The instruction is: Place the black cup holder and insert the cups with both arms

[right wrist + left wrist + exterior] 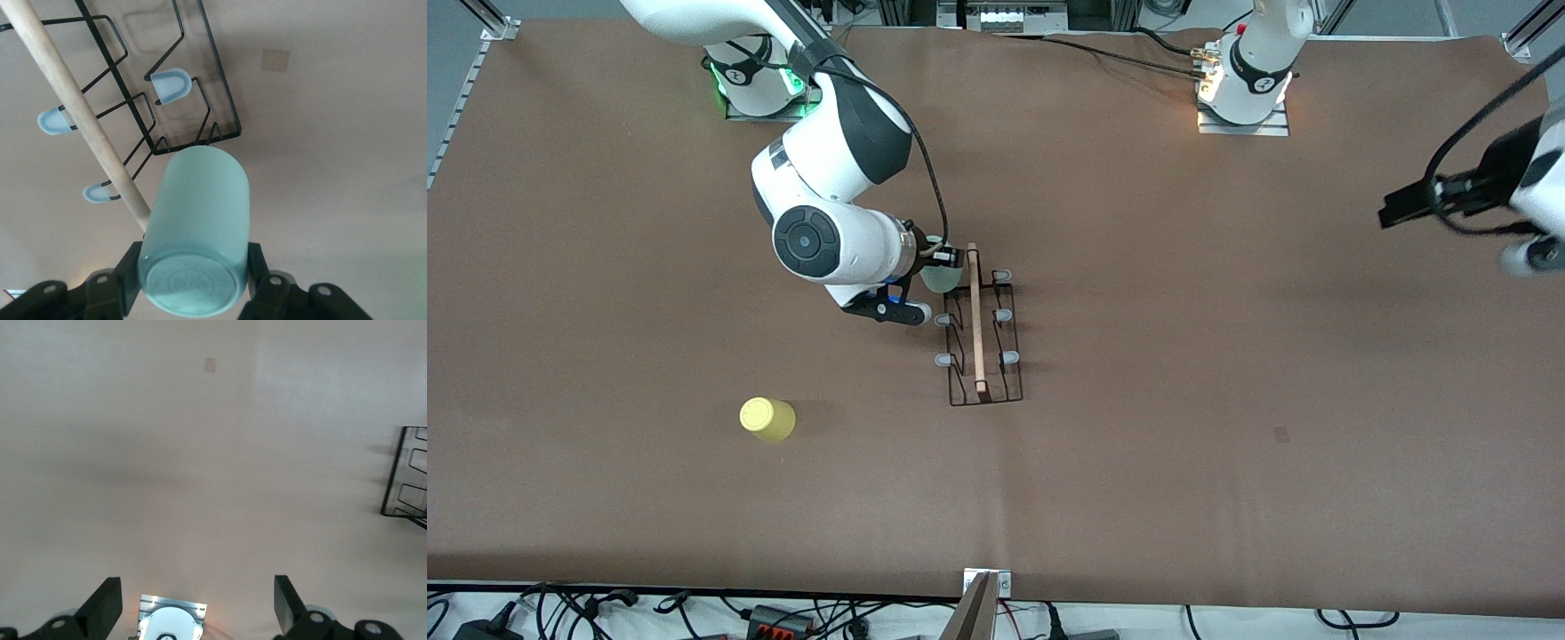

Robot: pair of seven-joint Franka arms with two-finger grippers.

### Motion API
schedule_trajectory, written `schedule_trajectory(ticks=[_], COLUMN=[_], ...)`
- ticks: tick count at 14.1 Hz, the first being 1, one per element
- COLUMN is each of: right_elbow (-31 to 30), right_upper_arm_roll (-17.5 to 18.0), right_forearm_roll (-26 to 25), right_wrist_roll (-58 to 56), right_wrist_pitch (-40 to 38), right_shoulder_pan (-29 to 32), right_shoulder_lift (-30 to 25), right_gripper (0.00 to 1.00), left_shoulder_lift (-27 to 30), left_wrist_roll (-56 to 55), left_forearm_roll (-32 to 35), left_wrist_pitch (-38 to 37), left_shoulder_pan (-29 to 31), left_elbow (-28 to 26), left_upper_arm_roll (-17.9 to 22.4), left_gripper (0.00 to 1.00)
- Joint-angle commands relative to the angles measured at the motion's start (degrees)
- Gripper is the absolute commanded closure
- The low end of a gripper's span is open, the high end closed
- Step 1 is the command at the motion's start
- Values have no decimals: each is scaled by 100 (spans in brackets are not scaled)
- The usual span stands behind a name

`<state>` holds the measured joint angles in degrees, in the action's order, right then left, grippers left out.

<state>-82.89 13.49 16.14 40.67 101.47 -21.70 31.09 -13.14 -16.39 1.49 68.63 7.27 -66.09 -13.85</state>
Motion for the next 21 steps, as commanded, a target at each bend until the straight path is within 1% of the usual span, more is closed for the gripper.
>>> schedule_trajectory(ticks=[1,2,3,5,6,8,10,12,14,16,20,21], right_elbow=[63,63,63,63,63,63,63,72,72,124,791,923], right_upper_arm_roll=[31,40,31,31,31,31,31,31,31,31,-91,-196], right_forearm_roll=[-110,-111,-111,-128,-250,-453,-453,-427,-418,-418,-445,-462], right_wrist_roll=[73,81,81,81,81,81,81,90,212,476,459,459], right_wrist_pitch=[-22,-13,22,101,101,101,101,162,242,242,-171,-241], right_shoulder_pan=[16,-1,-27,-98,-107,-116,-116,-116,-133,-125,147,218], right_shoulder_lift=[63,116,151,248,283,318,380,468,468,416,389,389], right_gripper=[68,68,68,68,68,68,67,56,0,0,0,0], left_shoulder_lift=[907,1127,1243,1244,1252,1226,1235,1200,1174,1095,1112,1121], left_wrist_roll=[501,966,1067,1163,1147,1068,1085,1112,1120,1155,1156,1147], left_forearm_roll=[62,53,-8,0,0,61,62,62,53,26,53,61], left_wrist_pitch=[1113,1482,1573,1609,1531,1390,1416,1416,1433,1451,1451,1451], left_shoulder_pan=[-120,-164,-191,-314,-357,-332,-218,-208,-208,-200,-191,-173], left_elbow=[-1815,-2299,-2538,-2558,-2558,-2532,-2593,-2558,-2497,-2401,-2374,-2374], left_upper_arm_roll=[181,268,461,629,673,621,612,621,647,691,700,700], left_gripper=[0,0,0,0,0,0,0,0,0,0,0,0])
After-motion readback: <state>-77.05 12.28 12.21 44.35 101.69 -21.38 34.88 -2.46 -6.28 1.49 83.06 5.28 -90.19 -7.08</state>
